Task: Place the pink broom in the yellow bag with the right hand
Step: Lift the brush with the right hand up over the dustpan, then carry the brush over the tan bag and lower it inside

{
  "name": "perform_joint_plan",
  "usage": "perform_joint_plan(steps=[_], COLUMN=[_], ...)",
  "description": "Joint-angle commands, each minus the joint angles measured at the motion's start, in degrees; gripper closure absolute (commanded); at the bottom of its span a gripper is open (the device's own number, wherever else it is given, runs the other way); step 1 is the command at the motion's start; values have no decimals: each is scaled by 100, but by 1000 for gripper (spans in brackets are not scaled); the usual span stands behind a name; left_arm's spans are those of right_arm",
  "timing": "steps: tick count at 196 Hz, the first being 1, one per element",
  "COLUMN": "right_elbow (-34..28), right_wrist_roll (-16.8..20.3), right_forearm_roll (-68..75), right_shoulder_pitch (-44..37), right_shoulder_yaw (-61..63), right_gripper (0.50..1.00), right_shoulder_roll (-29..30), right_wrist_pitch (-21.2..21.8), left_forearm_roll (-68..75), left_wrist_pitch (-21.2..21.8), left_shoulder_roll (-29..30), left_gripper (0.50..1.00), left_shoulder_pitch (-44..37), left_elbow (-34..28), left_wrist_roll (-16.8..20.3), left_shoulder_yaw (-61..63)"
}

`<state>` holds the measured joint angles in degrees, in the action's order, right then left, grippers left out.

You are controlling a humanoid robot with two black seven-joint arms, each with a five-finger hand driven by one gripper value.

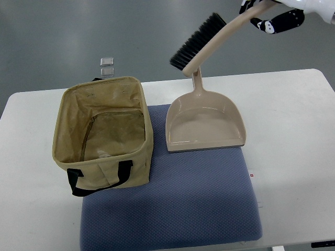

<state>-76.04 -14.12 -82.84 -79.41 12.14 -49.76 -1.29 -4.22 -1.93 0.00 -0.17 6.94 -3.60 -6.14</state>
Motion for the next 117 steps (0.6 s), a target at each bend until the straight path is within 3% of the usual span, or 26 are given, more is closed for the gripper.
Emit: perform_joint_plan(steps=[1,58,117], right_elbow=[46,221,678], right_wrist_roll=[23,76,76], right_forearm_roll=[-31,-619,-1033], right_shoulder_pitch=[-286,-251,232], right_shoulder_yaw=[-27,-80,-98], right_gripper=[1000,1000,1000], right_shoulder_roll=[459,2146,2972], right_wrist_pitch=[14,-3,-56], left_forearm_roll=[0,0,0], left_wrist_pitch=[0,0,0], left_shoulder_roll=[0,0,0], left_gripper=[500,500,500], left_shoulder_pitch=[0,0,0], left_elbow=[0,0,0], left_wrist_roll=[-9,0,0], left_shoulder_yaw=[-1,-1,-1])
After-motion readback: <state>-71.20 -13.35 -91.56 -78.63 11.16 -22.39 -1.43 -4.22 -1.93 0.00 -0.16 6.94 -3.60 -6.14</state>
